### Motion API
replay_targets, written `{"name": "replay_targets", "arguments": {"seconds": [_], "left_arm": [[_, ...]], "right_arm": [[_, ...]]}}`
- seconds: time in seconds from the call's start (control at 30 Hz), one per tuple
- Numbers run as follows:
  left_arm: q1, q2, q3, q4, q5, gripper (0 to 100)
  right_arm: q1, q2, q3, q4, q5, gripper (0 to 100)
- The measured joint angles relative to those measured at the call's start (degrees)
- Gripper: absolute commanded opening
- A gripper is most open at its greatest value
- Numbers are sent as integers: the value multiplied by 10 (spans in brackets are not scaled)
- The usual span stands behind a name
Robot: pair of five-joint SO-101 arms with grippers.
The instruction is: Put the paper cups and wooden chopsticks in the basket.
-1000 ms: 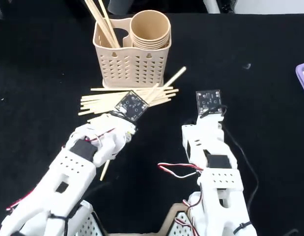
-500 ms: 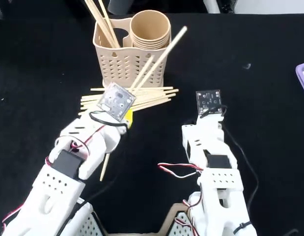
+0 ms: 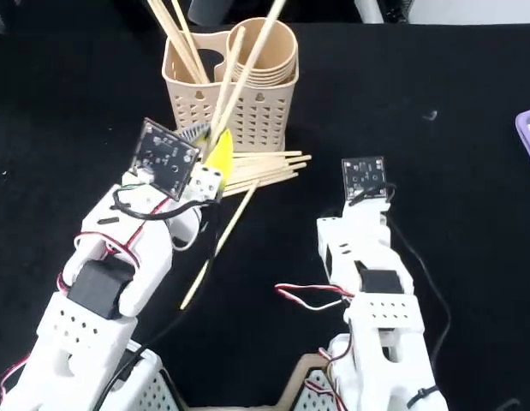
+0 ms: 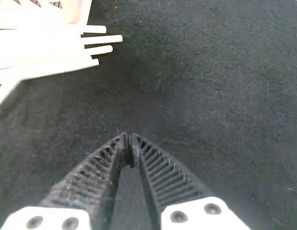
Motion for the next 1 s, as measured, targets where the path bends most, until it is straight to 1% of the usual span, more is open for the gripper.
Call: {"name": "replay_targets", "arguments": {"seconds": [0.13, 0.2, 0.27, 0.37, 0.47, 0.63, 0.8, 1.0], "left_arm": [[-1, 0, 10, -84, 0, 29], [-18, 0, 26, -138, 12, 29], [-41, 4, 37, -202, 51, 29], [-91, 41, 37, -291, 127, 29], [-130, 113, 27, -345, 187, 29], [-156, 252, -54, -363, 223, 29], [-156, 357, -141, -363, 227, 29], [-156, 444, -202, -367, 227, 29]], "right_arm": [[0, 0, 3, 0, 0, 11], [0, 0, 3, 0, 0, 11], [0, 0, 3, 0, 0, 11], [0, 0, 3, 0, 0, 11], [0, 0, 3, 0, 0, 11], [0, 0, 3, 0, 0, 11], [0, 0, 3, 0, 0, 11], [0, 0, 3, 0, 0, 11]]}}
